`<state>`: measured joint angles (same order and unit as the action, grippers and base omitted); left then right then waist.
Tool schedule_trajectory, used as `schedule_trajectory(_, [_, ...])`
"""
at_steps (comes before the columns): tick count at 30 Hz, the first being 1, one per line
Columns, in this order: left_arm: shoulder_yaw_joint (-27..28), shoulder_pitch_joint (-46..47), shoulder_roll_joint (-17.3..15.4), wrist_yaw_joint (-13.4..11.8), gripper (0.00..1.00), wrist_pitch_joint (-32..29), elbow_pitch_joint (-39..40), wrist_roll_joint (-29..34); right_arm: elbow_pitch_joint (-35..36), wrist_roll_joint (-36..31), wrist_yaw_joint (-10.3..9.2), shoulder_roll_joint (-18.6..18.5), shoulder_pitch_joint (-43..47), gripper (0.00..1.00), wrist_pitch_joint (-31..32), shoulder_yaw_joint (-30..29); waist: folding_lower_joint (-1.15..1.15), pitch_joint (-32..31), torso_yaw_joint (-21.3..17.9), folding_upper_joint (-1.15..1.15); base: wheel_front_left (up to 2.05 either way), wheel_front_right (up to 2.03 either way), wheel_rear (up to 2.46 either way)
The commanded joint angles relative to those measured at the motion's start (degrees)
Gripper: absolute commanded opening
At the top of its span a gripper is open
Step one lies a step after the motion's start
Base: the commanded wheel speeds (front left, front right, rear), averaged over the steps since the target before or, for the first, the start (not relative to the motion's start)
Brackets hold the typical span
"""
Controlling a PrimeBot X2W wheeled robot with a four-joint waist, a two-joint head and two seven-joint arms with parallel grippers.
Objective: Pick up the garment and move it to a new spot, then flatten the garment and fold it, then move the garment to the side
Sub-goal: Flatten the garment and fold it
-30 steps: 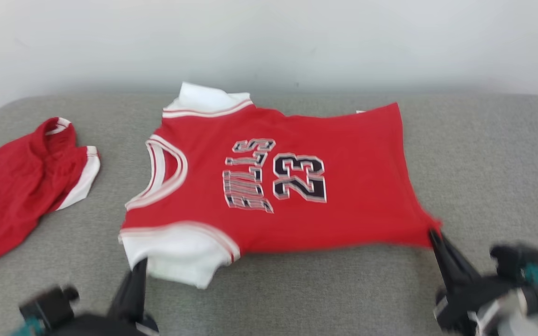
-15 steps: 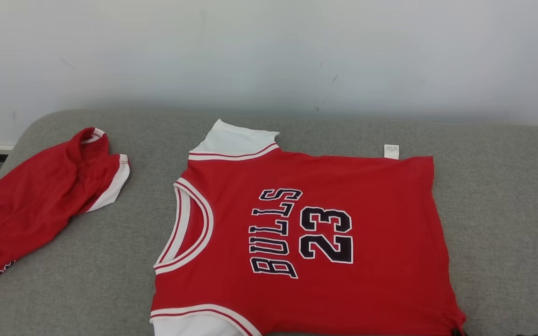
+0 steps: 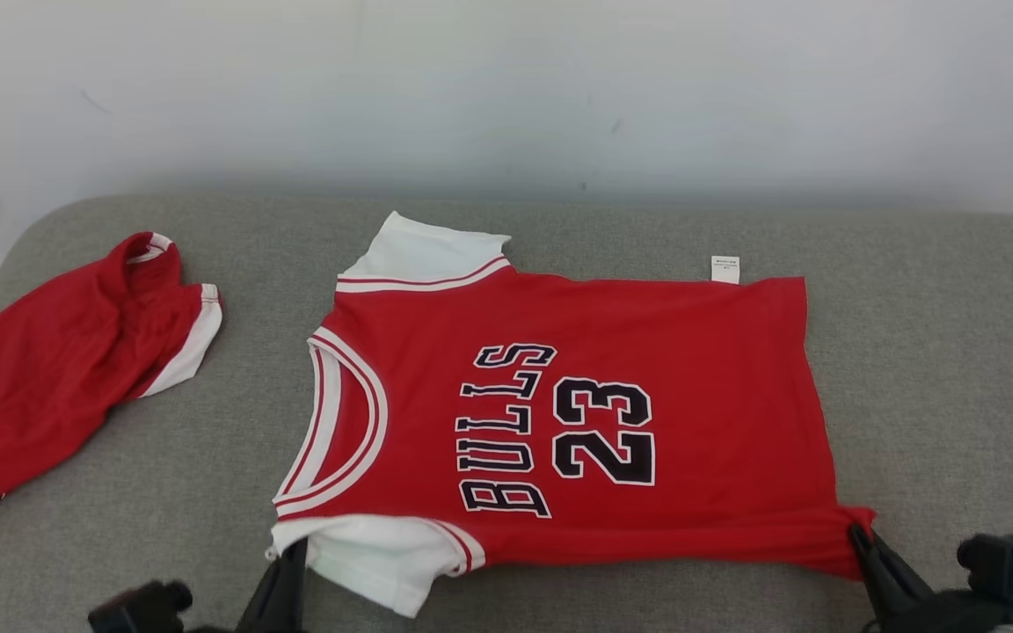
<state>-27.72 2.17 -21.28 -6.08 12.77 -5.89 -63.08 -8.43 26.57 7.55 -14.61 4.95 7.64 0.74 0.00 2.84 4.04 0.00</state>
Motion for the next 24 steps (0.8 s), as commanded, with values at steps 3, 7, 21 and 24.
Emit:
schedule_trajectory(3, [0.0,5.1,-0.1,0.5,0.0,-1.3,-1.4,0.9,-2.0,-1.1,-0.14,0.0,-4.5,0.0,0.7,0.6,0.0,1.7,-0.8,0.0,0.0,0.0,0.0])
schedule_trajectory(7, [0.3,11.9,0.0,1.7,0.0,-2.6,-6.8,1.8,-6.9,-2.4,-0.14,0.5,-11.4,0.0,1.5,2.7,0.0,3.4,-1.9,0.0,0.0,0.0,0.0])
schedule_trajectory(21, [-2.5,27.3,2.9,8.2,1.0,-2.6,-28.9,5.2,-26.7,-5.0,-0.14,1.7,-29.0,0.37,-4.1,6.5,0.0,5.8,-2.7,0.0,0.0,0.0,0.0])
schedule_trajectory(24, [-2.2,28.3,3.8,9.5,1.0,-0.6,-31.6,5.4,-29.4,-6.2,-0.14,1.1,-29.8,1.0,-7.4,7.1,0.0,5.1,-2.2,0.0,0.0,0.0,0.0])
